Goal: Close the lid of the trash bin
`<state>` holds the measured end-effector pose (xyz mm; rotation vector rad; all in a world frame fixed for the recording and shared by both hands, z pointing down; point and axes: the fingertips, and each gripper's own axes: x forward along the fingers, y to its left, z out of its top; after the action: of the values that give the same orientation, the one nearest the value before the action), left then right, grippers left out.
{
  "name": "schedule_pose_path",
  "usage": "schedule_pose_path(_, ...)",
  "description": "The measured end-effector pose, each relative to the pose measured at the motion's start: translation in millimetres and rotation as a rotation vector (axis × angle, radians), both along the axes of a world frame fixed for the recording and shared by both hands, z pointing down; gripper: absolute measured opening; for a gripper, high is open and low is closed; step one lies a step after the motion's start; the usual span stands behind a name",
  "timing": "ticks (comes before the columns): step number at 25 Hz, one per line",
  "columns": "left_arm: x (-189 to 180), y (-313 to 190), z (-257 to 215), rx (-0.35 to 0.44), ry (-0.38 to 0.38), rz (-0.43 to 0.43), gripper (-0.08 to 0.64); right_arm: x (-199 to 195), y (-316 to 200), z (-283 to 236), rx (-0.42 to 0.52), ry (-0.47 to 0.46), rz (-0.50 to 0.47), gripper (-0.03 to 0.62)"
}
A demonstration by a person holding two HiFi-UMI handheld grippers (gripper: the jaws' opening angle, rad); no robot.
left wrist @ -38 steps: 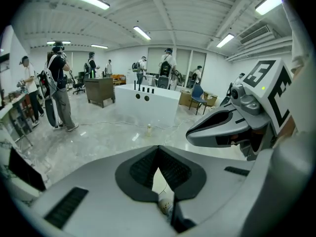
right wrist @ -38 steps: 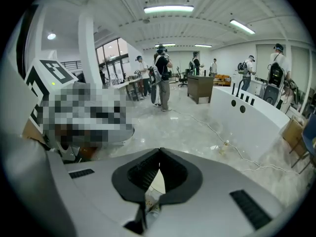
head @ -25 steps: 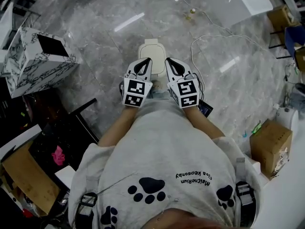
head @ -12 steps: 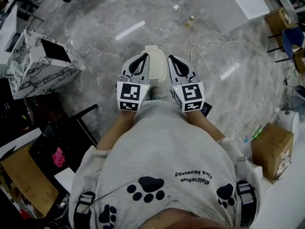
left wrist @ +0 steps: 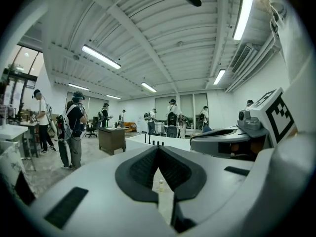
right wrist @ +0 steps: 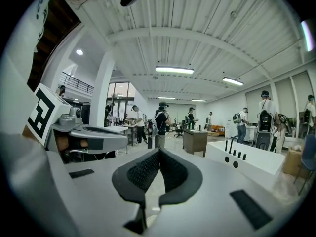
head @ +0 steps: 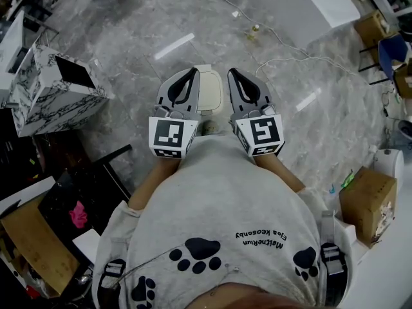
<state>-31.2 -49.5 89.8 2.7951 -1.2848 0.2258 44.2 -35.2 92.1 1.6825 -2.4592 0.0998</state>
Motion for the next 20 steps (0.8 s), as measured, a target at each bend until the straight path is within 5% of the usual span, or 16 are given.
schedule_pose_path(10,-2,5,-28,0.111,-0.022,-0.027,0.018,3,7,-29,0.094,0.074,0.002,0.032)
schedule_pose_path(20,-7,3,-9,0.049,-0.05,-0.058,0.018,11,3,-16,0.057,0.08,0.002,0.032)
